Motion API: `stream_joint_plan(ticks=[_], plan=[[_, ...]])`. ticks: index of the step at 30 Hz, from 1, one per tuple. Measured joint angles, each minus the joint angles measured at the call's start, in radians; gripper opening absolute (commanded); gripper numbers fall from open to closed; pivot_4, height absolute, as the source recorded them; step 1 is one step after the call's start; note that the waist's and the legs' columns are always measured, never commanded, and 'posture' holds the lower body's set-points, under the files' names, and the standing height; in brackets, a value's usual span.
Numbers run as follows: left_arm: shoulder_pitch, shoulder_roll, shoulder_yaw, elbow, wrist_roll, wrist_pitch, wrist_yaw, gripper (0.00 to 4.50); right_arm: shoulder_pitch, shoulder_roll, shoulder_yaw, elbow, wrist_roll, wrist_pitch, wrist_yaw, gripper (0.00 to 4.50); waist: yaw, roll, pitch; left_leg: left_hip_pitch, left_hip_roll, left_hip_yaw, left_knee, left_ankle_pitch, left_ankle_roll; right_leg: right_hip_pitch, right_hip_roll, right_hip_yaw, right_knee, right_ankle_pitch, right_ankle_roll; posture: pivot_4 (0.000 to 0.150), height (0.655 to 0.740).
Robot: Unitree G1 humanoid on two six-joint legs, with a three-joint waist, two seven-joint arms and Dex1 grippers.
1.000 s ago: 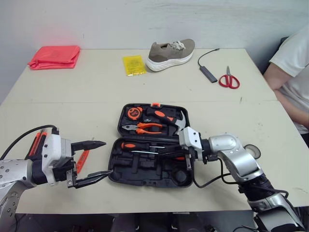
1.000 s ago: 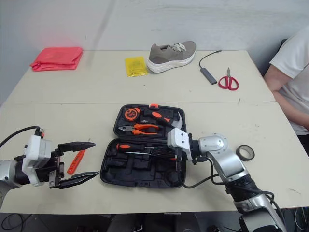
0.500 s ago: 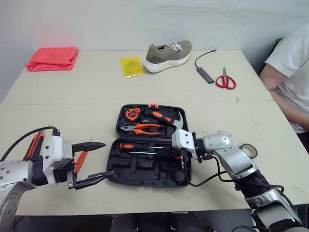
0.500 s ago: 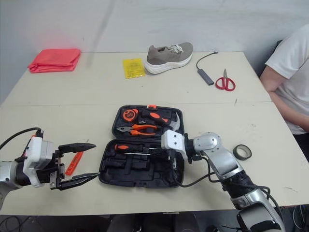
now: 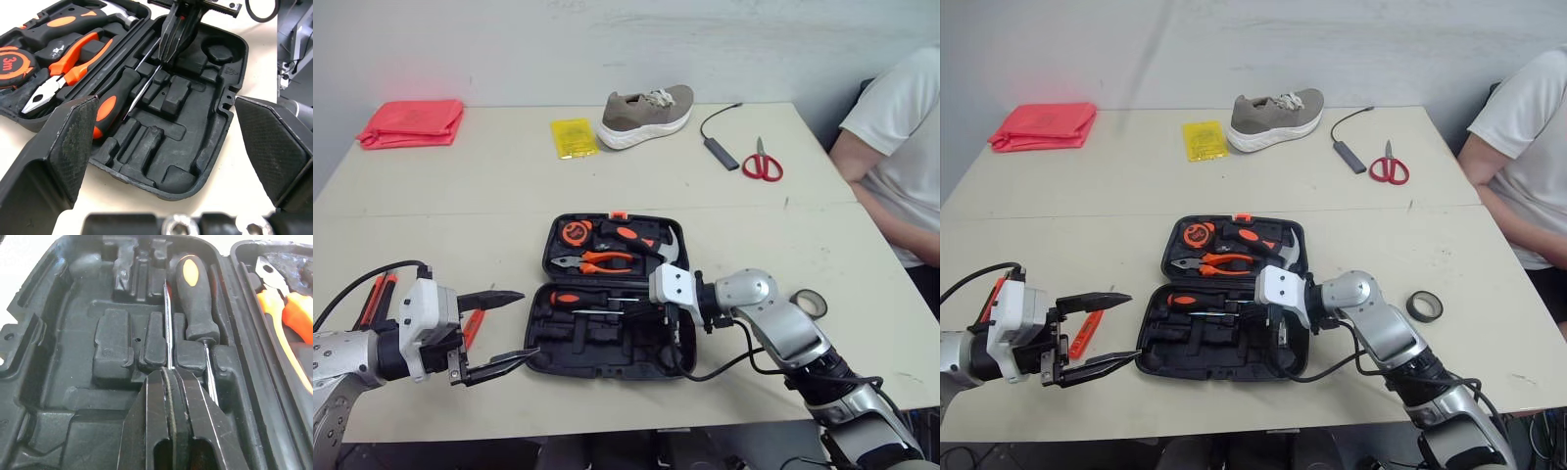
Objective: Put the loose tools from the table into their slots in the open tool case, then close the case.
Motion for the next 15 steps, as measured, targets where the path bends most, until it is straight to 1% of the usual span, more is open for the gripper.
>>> stream_joint_plan(ticks=[3, 5, 7, 9, 11, 12, 13, 15], plan=[[0.048, -0.002, 0.058, 0.015, 0.002, 0.002, 0.007, 4.50, 0.023, 0.020, -0.107, 0.003, 0.123, -0.101, 0.054, 0.06, 0.000, 0.003, 0.003, -0.002, -0.001, 0.001, 0.000, 0.000, 0.001, -0.001, 0.000, 0.001, 0.000, 0.000, 0.001, 0.150, 0.7400], [0.078, -0.005, 0.119, 0.036, 0.000, 0.008, 0.012, 4.50, 0.028, -0.017, -0.186, -0.037, 0.205, -0.115, 0.090, 0.06, 0.002, 0.004, 0.003, -0.002, -0.001, 0.000, 0.000, 0.000, 0.001, -0.001, 0.000, 0.000, -0.001, 0.001, 0.001, 0.150, 0.7400], [0.119, -0.031, 0.218, 0.088, -0.001, 0.002, 0.013, 4.50, 0.071, -0.046, -0.290, -0.067, 0.317, -0.151, 0.168, 0.06, 0.005, 0.002, 0.003, -0.002, -0.001, -0.001, 0.000, 0.000, 0.001, 0.000, 0.000, -0.001, -0.002, 0.000, 0.001, 0.150, 0.7400], [0.166, -0.053, 0.314, 0.169, 0.006, -0.017, 0.013, 4.50, 0.104, -0.096, -0.377, -0.074, 0.414, -0.112, 0.191, 0.06, 0.005, 0.003, 0.004, -0.002, -0.001, -0.001, 0.000, -0.001, 0.002, 0.000, -0.001, -0.002, -0.003, 0.000, 0.001, 0.150, 0.7400], [0.198, -0.064, 0.371, 0.228, 0.023, -0.048, 0.010, 4.50, 0.120, -0.151, -0.437, -0.054, 0.419, -0.104, 0.181, 0.66, 0.005, 0.002, 0.004, -0.001, -0.002, -0.001, 0.001, -0.001, 0.002, -0.004, -0.001, -0.002, -0.004, 0.000, 0.000, 0.150, 0.7400], [0.212, -0.076, 0.409, 0.274, 0.031, -0.067, 0.010, 4.50, 0.134, -0.178, -0.473, -0.028, 0.406, -0.131, 0.177, 0.91, 0.005, 0.002, 0.004, -0.001, -0.002, -0.002, 0.001, -0.001, 0.002, -0.004, -0.001, -0.002, -0.006, -0.002, -0.004, 0.150, 0.7400], [0.223, -0.083, 0.447, 0.330, 0.039, -0.086, 0.012, 4.50, 0.153, -0.203, -0.508, 0.004, 0.387, -0.171, 0.176, 1.41, 0.005, 0.002, 0.004, -0.001, -0.002, -0.002, 0.001, -0.001, 0.002, -0.003, -0.001, -0.002, -0.007, -0.007, -0.012, 0.150, 0.7400], [0.255, -0.083, 0.534, 0.451, 0.064, -0.125, 0.030, 4.50, 0.209, -0.262, -0.585, 0.094, 0.335, -0.265, 0.169, 2.43, 0.005, 0.000, 0.004, -0.001, -0.002, -0.002, 0.000, -0.002, 0.002, -0.003, -0.001, -0.002, -0.008, -0.008, -0.015, 0.150, 0.7400]])
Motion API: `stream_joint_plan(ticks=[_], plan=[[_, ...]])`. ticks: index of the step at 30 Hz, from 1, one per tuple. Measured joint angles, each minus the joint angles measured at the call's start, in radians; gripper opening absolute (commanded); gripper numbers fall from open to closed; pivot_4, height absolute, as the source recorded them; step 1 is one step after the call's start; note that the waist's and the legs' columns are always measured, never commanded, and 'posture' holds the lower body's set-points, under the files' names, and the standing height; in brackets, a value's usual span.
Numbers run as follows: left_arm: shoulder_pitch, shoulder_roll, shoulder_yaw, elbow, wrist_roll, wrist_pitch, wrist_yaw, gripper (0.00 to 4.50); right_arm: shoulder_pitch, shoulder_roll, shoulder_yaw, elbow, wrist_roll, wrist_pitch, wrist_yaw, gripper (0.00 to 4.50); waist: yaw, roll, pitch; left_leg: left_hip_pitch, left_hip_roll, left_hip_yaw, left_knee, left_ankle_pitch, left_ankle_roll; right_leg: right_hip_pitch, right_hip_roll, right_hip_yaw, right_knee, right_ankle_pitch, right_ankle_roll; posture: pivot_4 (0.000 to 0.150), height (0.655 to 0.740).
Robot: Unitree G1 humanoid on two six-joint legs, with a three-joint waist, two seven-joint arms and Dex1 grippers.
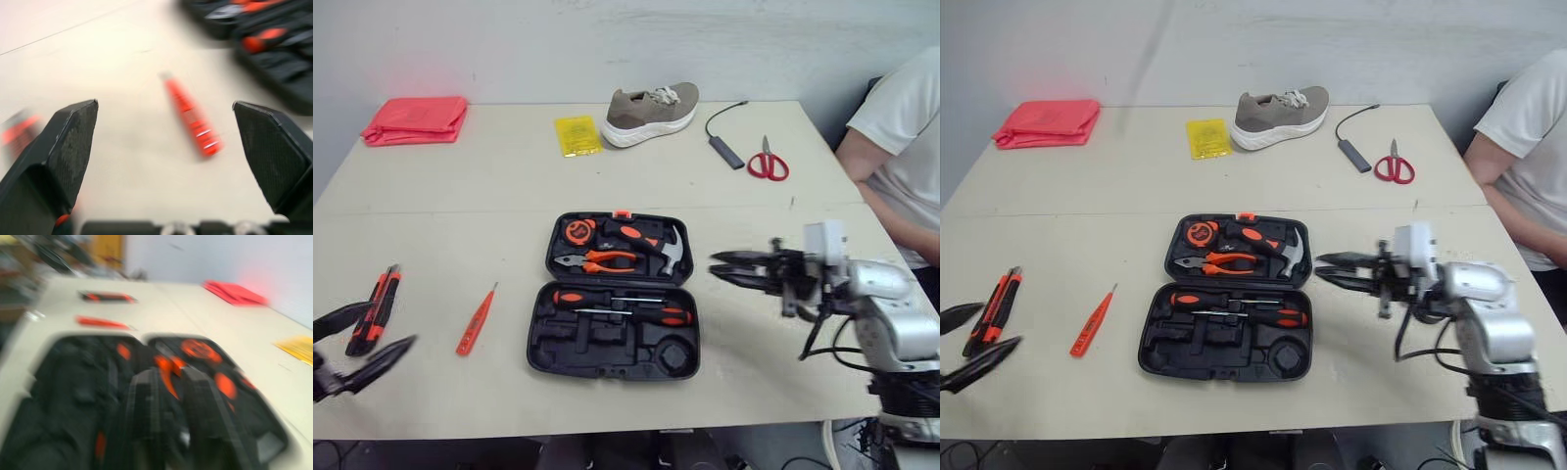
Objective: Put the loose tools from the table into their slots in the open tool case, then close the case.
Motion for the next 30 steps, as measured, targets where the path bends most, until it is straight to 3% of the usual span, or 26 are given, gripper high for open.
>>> stream_joint_plan(ticks=[4, 11, 15, 20, 24, 27, 30], plan=[[0.038, 0.000, 0.096, 0.158, 0.060, -0.061, 0.061, 4.50, 0.073, -0.083, -0.128, 0.214, -0.079, -0.177, -0.005, 4.47, 0.001, 0.001, 0.001, 0.000, -0.001, 0.000, 0.000, -0.002, 0.002, 0.001, -0.002, 0.000, -0.003, 0.000, 0.000, 0.150, 0.7400], [0.050, 0.033, 0.137, 0.429, 0.136, -0.223, 0.126, 4.50, 0.096, -0.213, -0.263, 0.637, -0.105, -0.382, 0.011, 4.47, -0.006, 0.002, 0.002, 0.001, -0.001, 0.001, -0.003, -0.003, 0.000, 0.000, -0.001, 0.001, -0.005, 0.000, 0.000, 0.150, 0.7400], [0.069, 0.028, 0.150, 0.423, 0.124, -0.247, 0.133, 4.50, 0.104, -0.238, -0.276, 0.750, -0.112, -0.445, 0.019, 4.47, -0.011, 0.001, 0.001, 0.001, 0.000, 0.001, -0.003, -0.003, -0.001, 0.000, -0.001, 0.001, -0.005, 0.001, 0.000, 0.150, 0.7400], [0.070, 0.015, 0.147, 0.348, 0.107, -0.239, 0.138, 4.50, 0.078, -0.203, -0.266, 0.750, -0.094, -0.452, 0.049, 4.47, -0.026, 0.003, 0.002, 0.002, 0.000, 0.001, -0.005, -0.003, -0.001, 0.001, -0.001, 0.001, -0.005, 0.001, 0.000, 0.150, 0.7400], [0.070, -0.016, 0.132, 0.170, 0.064, -0.177, 0.146, 4.50, 0.068, -0.119, -0.219, 0.647, -0.063, -0.413, 0.082, 4.47, -0.030, 0.003, 0.002, 0.003, 0.000, 0.001, -0.006, -0.003, -0.001, 0.002, -0.001, 0.002, -0.005, 0.002, 0.002, 0.150, 0.7400], [0.071, -0.028, 0.125, 0.063, 0.049, -0.147, 0.153, 4.50, 0.064, -0.068, -0.185, 0.524, -0.022, -0.363, 0.094, 4.47, -0.030, 0.005, 0.002, 0.003, -0.001, 0.002, -0.005, -0.003, -0.001, 0.003, -0.001, 0.002, -0.004, 0.010, 0.015, 0.150, 0.7400], [0.095, -0.054, 0.094, -0.039, 0.033, -0.084, 0.162, 4.50, 0.064, -0.023, -0.150, 0.408, 0.012, -0.301, 0.090, 4.47, -0.029, 0.006, 0.002, 0.002, 0.000, 0.001, -0.006, -0.002, -0.002, 0.003, 0.000, 0.002, -0.003, 0.010, 0.016, 0.150, 0.7400]])
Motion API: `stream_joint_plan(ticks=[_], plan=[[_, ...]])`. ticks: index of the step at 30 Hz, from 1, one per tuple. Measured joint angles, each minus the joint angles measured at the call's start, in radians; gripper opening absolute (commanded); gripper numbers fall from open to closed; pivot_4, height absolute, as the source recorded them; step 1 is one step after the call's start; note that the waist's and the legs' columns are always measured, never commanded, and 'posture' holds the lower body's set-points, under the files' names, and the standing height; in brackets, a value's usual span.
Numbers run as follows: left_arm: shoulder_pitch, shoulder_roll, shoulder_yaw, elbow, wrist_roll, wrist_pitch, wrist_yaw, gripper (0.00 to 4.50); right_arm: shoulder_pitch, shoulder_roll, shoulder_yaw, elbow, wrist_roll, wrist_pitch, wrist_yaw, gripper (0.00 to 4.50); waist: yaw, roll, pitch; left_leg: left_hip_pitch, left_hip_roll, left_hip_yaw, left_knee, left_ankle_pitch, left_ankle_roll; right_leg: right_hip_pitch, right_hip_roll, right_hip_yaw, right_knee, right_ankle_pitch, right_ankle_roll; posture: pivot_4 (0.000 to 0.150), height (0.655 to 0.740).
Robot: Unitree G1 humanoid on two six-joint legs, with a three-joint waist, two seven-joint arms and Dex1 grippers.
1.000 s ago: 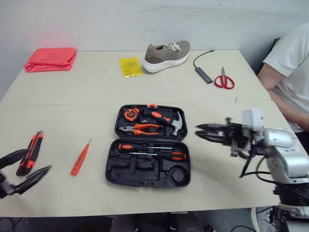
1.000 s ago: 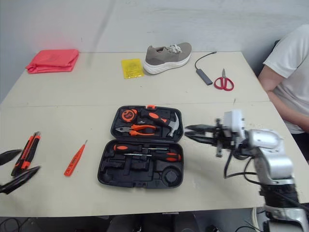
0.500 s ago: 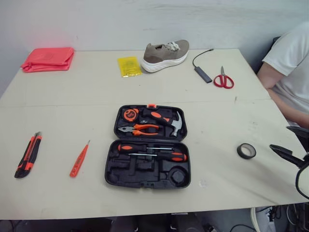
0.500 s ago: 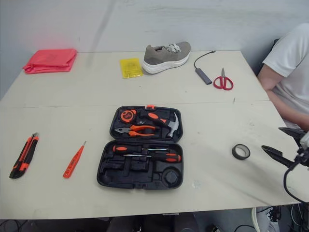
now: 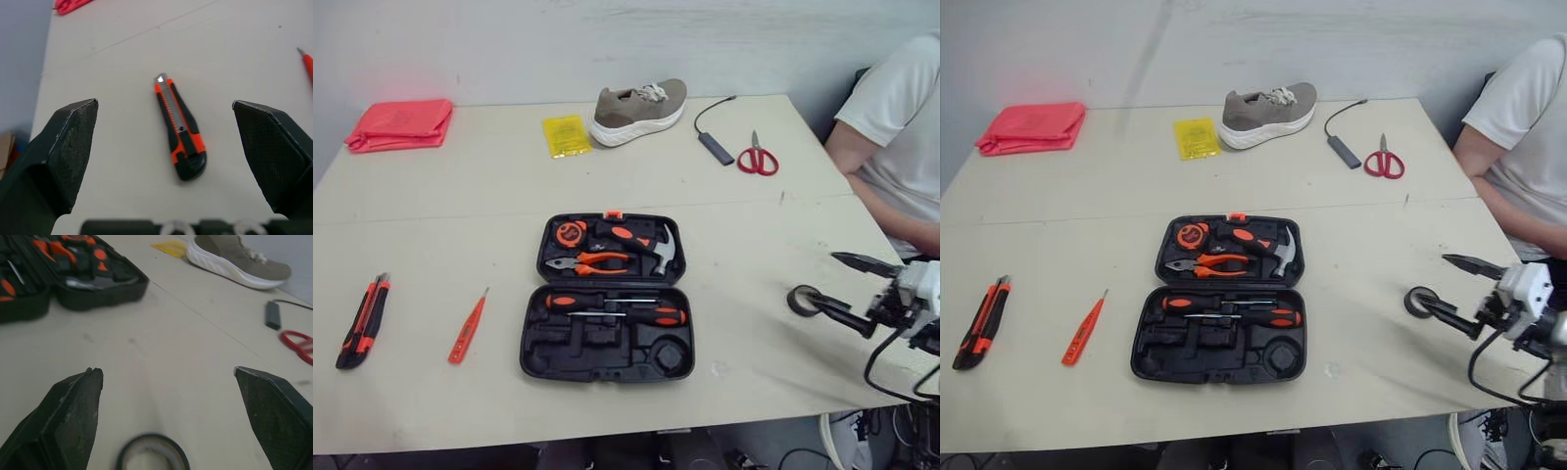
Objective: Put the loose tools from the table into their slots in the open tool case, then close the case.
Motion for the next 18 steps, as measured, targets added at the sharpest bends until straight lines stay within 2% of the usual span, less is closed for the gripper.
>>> stream_joint_plan(ticks=[3, 6, 9, 14, 16, 18], plan=[[0.078, -0.022, -0.047, -0.225, -0.074, 0.180, 0.047, 4.50, -0.020, 0.076, 0.056, -0.177, 0.064, 0.087, -0.022, 4.47, -0.002, -0.002, -0.001, 0.000, 0.000, 0.000, 0.000, 0.000, 0.000, 0.001, 0.000, 0.002, 0.000, 0.000, -0.001, 0.150, 0.7400], [0.086, -0.043, -0.063, -0.390, -0.150, 0.355, 0.169, 4.50, -0.018, 0.144, 0.123, -0.341, 0.104, 0.146, -0.046, 4.47, 0.004, -0.002, -0.001, -0.001, 0.000, -0.001, 0.000, 0.000, 0.000, 0.001, 0.000, 0.002, 0.000, -0.002, -0.003, 0.150, 0.7400], [0.072, -0.083, -0.149, -0.515, -0.182, 0.465, 0.282, 4.50, 0.021, 0.208, 0.197, -0.490, 0.144, 0.196, -0.061, 4.47, 0.023, 0.000, 0.000, -0.001, 0.000, -0.001, 0.001, 0.000, 0.000, 0.002, 0.001, 0.002, 0.001, -0.001, -0.003, 0.150, 0.7400], [-0.102, -0.155, -0.349, -0.570, -0.144, 0.620, 0.551, 4.50, 0.058, 0.237, 0.264, -0.615, 0.174, 0.209, -0.022, 4.47, 0.051, -0.002, -0.001, -0.002, -0.001, -0.001, 0.006, 0.001, 0.002, 0.004, 0.001, 0.003, 0.001, -0.001, -0.005, 0.150, 0.7400], [-0.167, -0.176, -0.391, -0.565, -0.129, 0.661, 0.628, 4.50, 0.054, 0.239, 0.267, -0.615, 0.174, 0.210, -0.019, 4.47, 0.053, -0.005, -0.003, -0.002, -0.001, -0.002, 0.006, 0.001, 0.002, 0.004, 0.001, 0.003, 0.000, -0.002, -0.008, 0.150, 0.7400], [-0.216, -0.150, -0.466, -0.543, -0.091, 0.674, 0.646, 4.50, 0.052, 0.240, 0.285, -0.610, 0.169, 0.208, 0.001, 4.47, 0.055, -0.006, -0.003, -0.001, -0.001, -0.002, 0.006, 0.001, 0.002, 0.004, 0.001, 0.003, 0.000, -0.002, -0.008, 0.150, 0.7400]])
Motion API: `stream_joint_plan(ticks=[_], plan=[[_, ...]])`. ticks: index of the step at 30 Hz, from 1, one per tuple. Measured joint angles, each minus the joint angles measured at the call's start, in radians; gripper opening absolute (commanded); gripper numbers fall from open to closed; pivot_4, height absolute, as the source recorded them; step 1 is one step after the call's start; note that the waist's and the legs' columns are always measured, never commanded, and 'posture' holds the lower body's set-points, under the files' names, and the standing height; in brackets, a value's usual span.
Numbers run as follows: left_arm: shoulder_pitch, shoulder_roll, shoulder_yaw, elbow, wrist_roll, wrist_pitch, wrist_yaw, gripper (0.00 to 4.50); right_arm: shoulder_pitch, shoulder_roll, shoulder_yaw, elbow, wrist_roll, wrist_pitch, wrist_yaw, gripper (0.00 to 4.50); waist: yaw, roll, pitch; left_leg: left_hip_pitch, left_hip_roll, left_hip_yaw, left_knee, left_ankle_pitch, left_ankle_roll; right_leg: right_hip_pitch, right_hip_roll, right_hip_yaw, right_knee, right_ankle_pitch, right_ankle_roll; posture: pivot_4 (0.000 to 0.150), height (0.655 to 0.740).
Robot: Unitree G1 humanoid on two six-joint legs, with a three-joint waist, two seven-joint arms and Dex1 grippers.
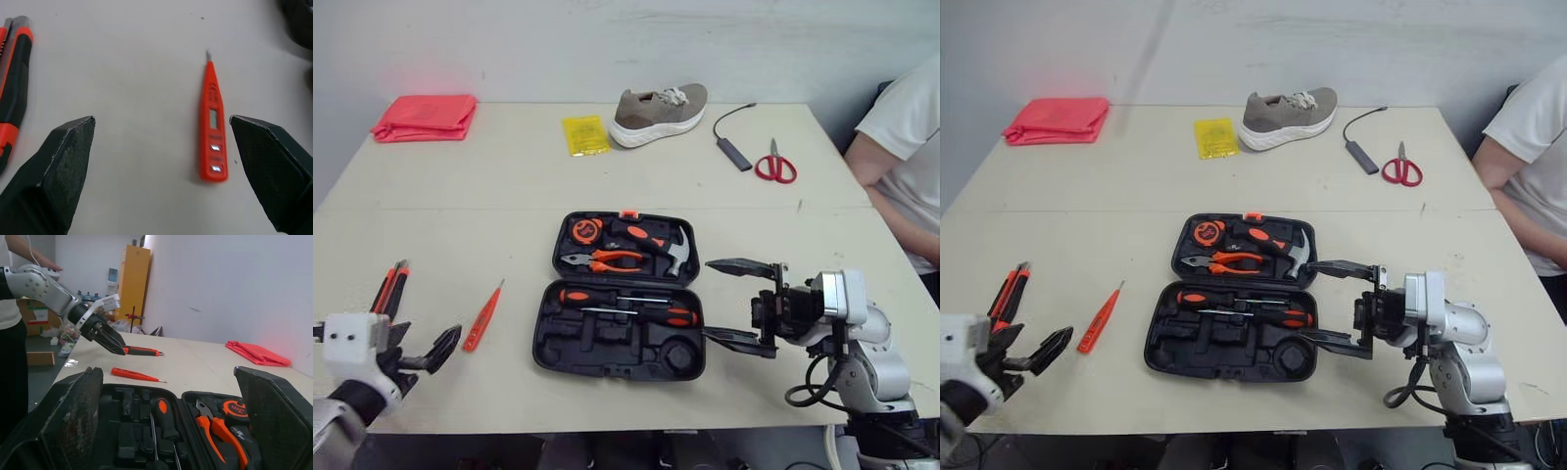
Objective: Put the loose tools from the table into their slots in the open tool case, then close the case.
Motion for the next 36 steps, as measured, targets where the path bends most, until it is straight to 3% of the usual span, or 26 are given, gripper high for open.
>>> stream_joint_plan(ticks=[4, 13, 16, 20, 24, 30, 34, 36], plan=[[-0.057, 0.081, -0.158, 0.048, 0.073, 0.015, -0.030, 4.50, -0.010, 0.017, 0.024, 0.020, -0.017, -0.020, 0.019, 4.47, -0.001, 0.001, 0.000, -0.001, 0.000, 0.000, 0.000, 0.000, 0.000, -0.001, 0.000, 0.000, 0.000, 0.001, 0.001, 0.150, 0.7400], [-0.112, 0.124, -0.245, 0.067, 0.117, 0.078, -0.050, 4.50, 0.022, 0.016, 0.027, 0.023, -0.052, -0.062, 0.002, 4.47, -0.001, 0.004, 0.000, 0.000, 0.000, 0.000, -0.001, 0.000, 0.000, -0.003, 0.001, 0.002, 0.003, 0.002, 0.003, 0.150, 0.7400], [-0.122, 0.126, -0.267, 0.074, 0.125, 0.091, -0.063, 3.72, 0.030, 0.016, 0.025, 0.023, -0.065, -0.072, -0.011, 4.50, -0.001, 0.011, -0.004, 0.002, -0.001, 0.000, -0.001, 0.000, 0.000, -0.001, 0.000, 0.003, 0.002, 0.001, 0.002, 0.150, 0.7400], [-0.129, 0.089, -0.263, 0.107, 0.140, 0.089, -0.060, 1.99, 0.035, 0.014, 0.023, 0.025, -0.076, -0.089, -0.023, 4.50, 0.000, 0.019, -0.007, 0.010, -0.001, 0.000, -0.002, -0.001, 0.000, 0.006, 0.000, 0.003, 0.001, 0.001, 0.001, 0.150, 0.7400], [-0.123, 0.043, -0.246, 0.115, 0.143, 0.085, -0.064, 0.44, 0.038, 0.003, 0.000, 0.032, -0.087, -0.110, -0.029, 4.50, 0.000, 0.023, -0.009, 0.015, -0.001, 0.000, -0.003, -0.002, 0.000, 0.011, 0.001, 0.003, 0.000, -0.006, -0.010, 0.150, 0.7400], [-0.118, 0.045, -0.224, 0.138, 0.152, 0.033, -0.114, 0.33, 0.047, -0.018, -0.004, 0.042, -0.104, -0.145, -0.010, 4.50, 0.000, 0.023, -0.009, 0.015, -0.001, 0.000, -0.003, -0.002, 0.001, 0.011, 0.001, 0.003, 0.000, -0.005, -0.009, 0.150, 0.7400], [-0.085, 0.103, -0.212, 0.137, 0.175, -0.076, -0.216, 0.33, 0.047, -0.036, -0.008, 0.075, -0.126, -0.175, -0.006, 4.50, -0.001, 0.012, -0.003, 0.013, -0.001, 0.000, -0.003, -0.002, 0.000, 0.010, 0.002, 0.003, 0.000, -0.006, -0.010, 0.150, 0.7400], [-0.114, 0.167, -0.189, 0.126, 0.145, -0.159, -0.343, 0.33, 0.046, -0.048, -0.011, 0.102, -0.130, -0.179, -0.006, 4.50, 0.000, 0.005, 0.002, 0.011, 0.000, 0.000, -0.003, -0.002, 0.000, 0.008, 0.002, 0.003, 0.000, -0.006, -0.010, 0.150, 0.7400]])
